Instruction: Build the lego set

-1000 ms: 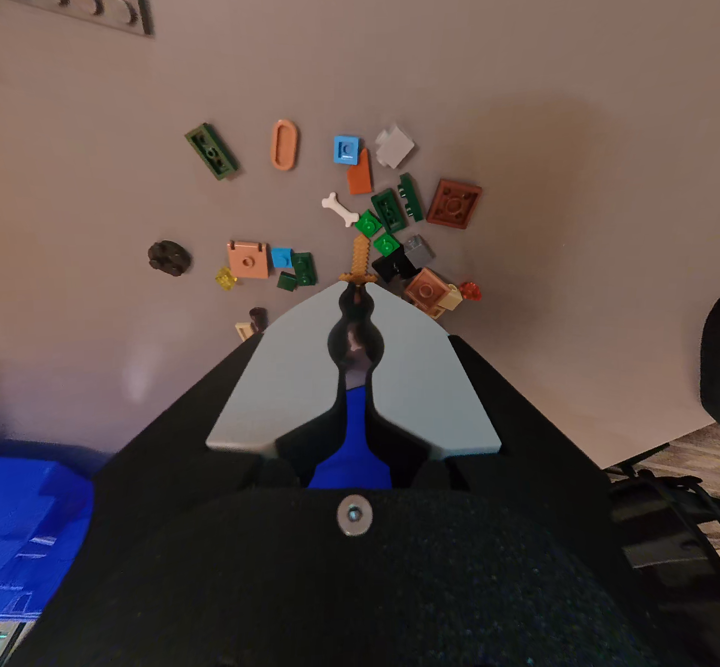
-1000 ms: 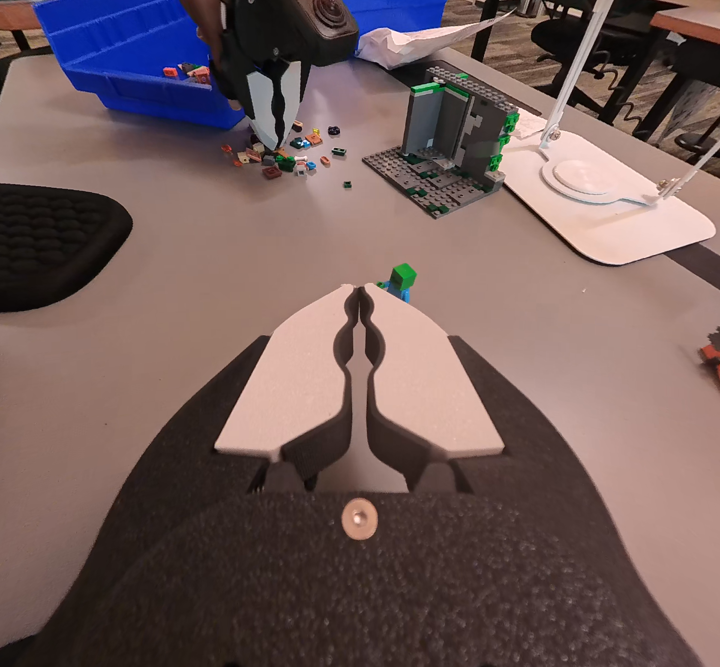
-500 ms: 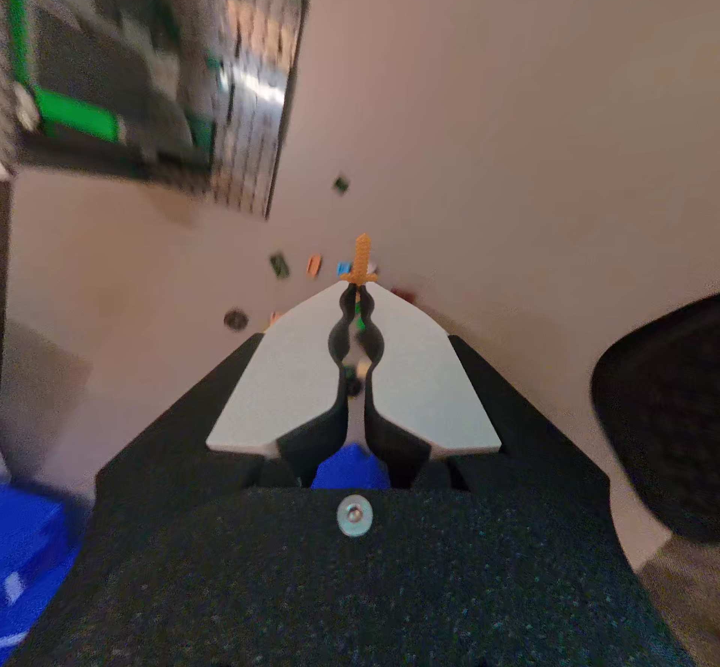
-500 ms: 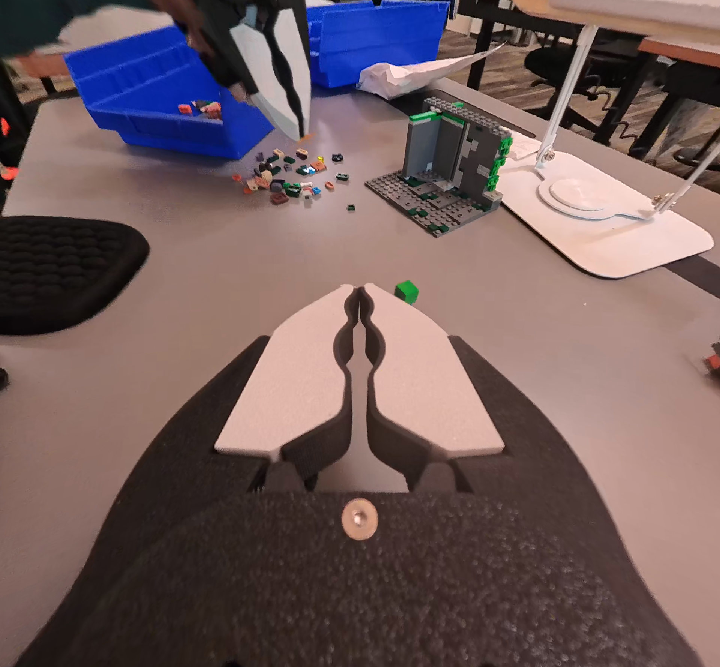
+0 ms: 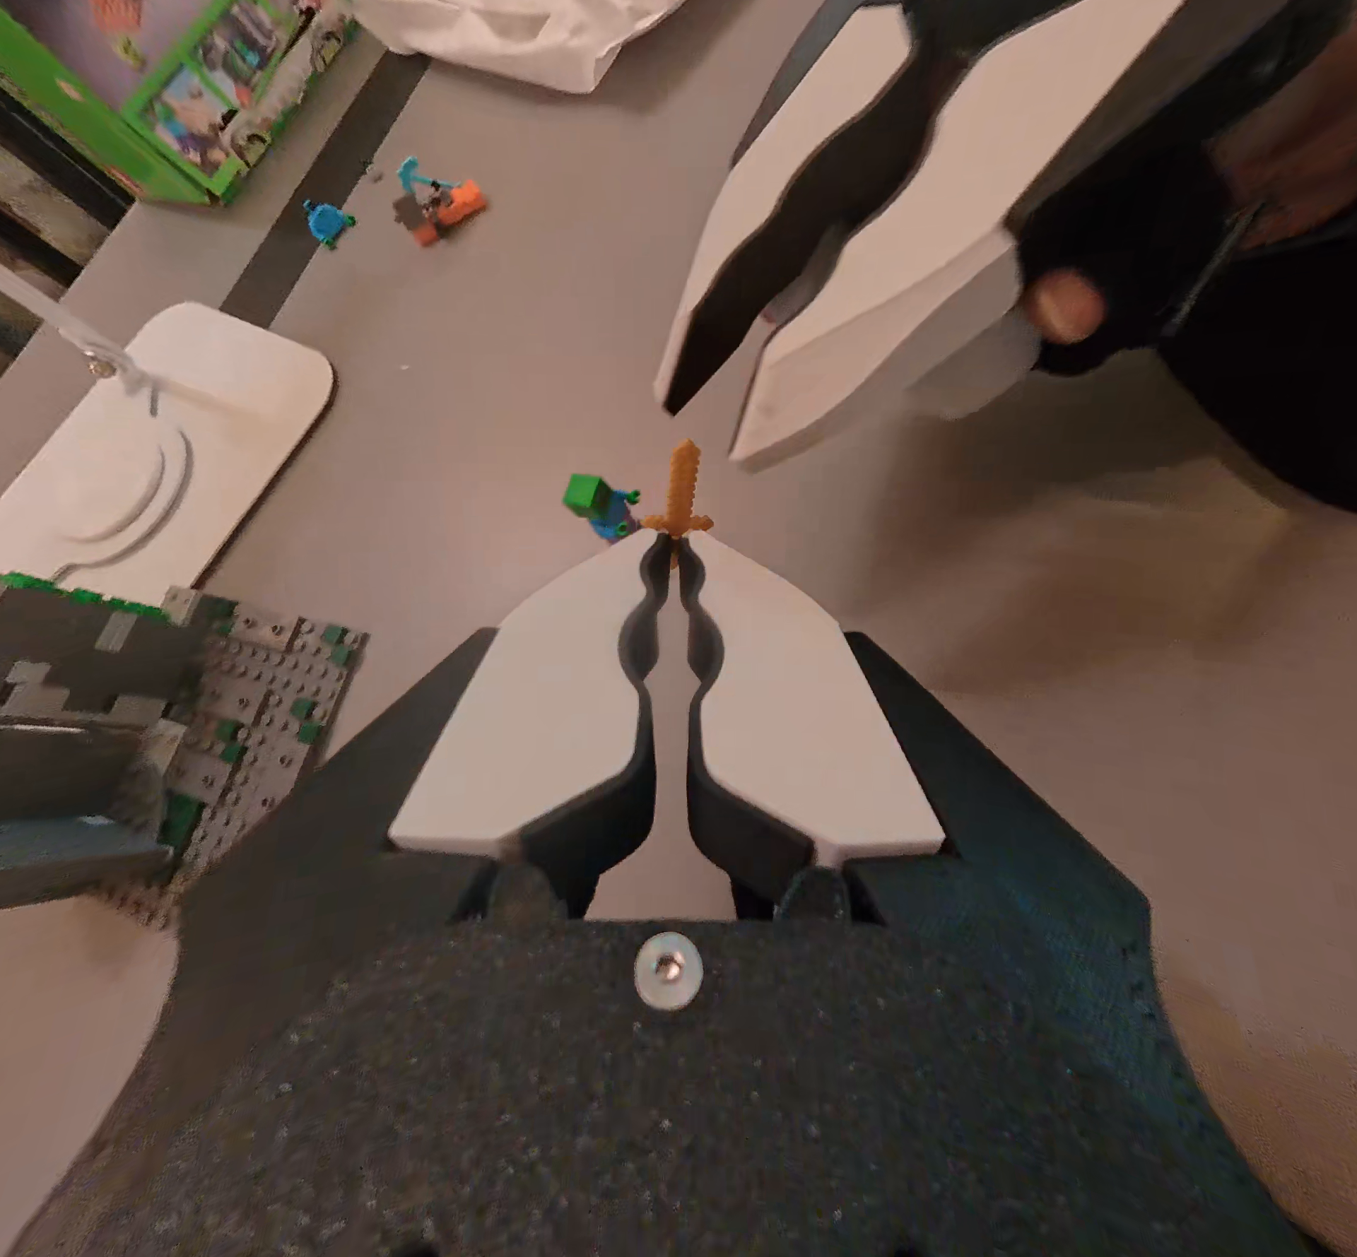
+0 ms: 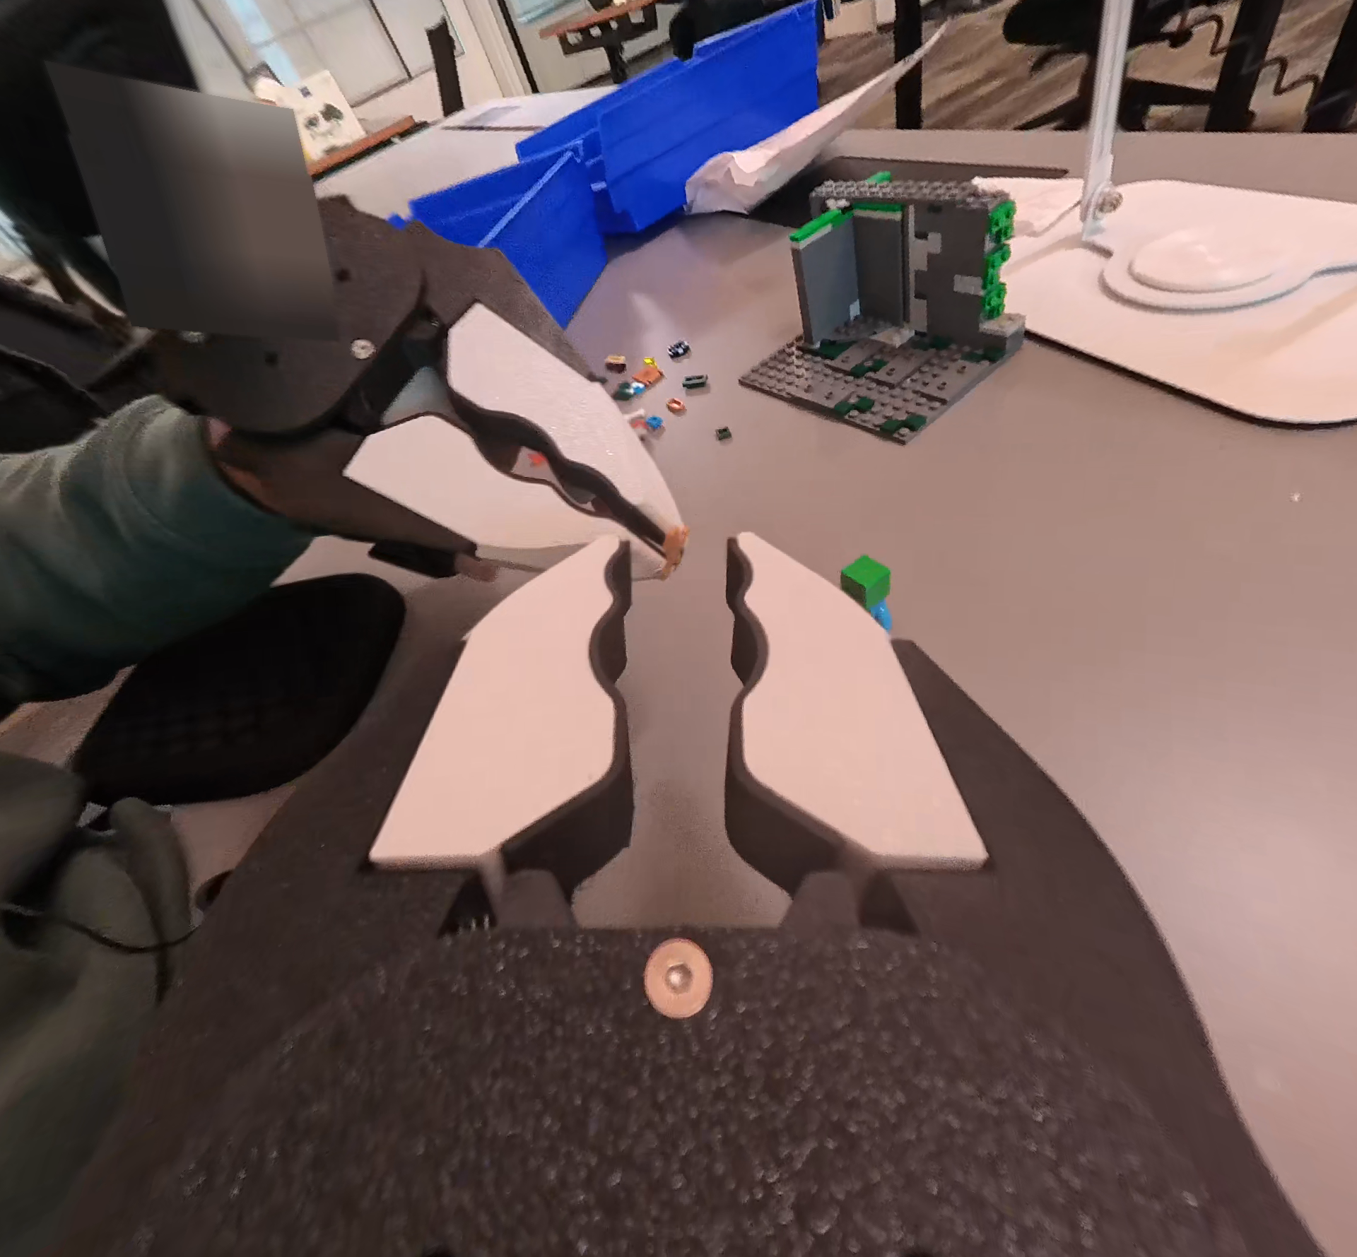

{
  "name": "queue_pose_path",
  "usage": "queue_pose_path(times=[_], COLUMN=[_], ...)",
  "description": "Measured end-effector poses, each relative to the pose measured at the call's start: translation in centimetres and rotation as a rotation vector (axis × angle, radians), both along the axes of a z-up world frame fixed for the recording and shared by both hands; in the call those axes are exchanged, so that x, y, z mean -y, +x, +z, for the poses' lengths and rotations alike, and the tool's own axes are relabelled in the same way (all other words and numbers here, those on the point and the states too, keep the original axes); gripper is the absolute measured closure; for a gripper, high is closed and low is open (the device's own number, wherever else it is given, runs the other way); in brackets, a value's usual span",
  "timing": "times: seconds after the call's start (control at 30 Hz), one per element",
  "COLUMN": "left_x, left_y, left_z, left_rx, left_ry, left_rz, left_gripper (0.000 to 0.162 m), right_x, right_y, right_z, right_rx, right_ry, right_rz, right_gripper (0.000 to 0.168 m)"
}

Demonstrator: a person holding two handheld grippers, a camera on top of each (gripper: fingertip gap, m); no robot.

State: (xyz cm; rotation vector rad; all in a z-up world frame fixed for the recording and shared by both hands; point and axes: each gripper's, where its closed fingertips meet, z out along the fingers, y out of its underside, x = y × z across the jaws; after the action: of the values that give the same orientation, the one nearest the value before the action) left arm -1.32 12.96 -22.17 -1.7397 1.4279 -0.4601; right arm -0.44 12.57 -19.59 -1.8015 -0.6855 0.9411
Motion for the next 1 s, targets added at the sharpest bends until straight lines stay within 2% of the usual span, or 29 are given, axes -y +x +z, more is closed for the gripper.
queue_pose_path(times=[0.1, 0.13, 0.2, 0.37, 0.6, 0.77, 1.0], left_x=[0.4, 0.4, 0.5, 0.9, -0.4, -1.7, -3.8], left_y=[0.4, 0.4, 0.4, 0.0, -0.8, -0.1, 1.2], left_z=[-0.1, -0.2, -0.4, -0.8, -3.4, -4.8, -5.3], left_rx=[0.01, 0.011, 0.023, 0.078, 0.102, 0.105, 0.138], left_ry=[0.032, 0.04, 0.044, -0.001, -0.108, -0.146, -0.222], left_rz=[-0.003, 0.001, -0.008, -0.051, -0.005, 0.017, 0.051], left_gripper=[0.16, 0.16, 0.16, 0.16, 0.143, 0.137, 0.129], right_x=[0.1, 0.3, 0.2, 0.2, -0.7, -1.3, -2.7], right_y=[-0.5, -0.7, -0.8, -0.4, 1.6, 1.9, 0.5], right_z=[-0.8, -1.0, -1.3, -1.8, -2.9, -3.2, -3.7], right_rx=[0.027, 0.029, 0.061, 0.127, 0.293, 0.466, 0.679], right_ry=[-0.012, -0.013, 0.009, 0.064, 0.181, 0.275, 0.232], right_rz=[0.017, 0.032, 0.038, 0.097, 0.127, 0.316, 0.644], right_gripper=[0.151, 0.16, 0.166, 0.167, 0.167, 0.167, 0.167])
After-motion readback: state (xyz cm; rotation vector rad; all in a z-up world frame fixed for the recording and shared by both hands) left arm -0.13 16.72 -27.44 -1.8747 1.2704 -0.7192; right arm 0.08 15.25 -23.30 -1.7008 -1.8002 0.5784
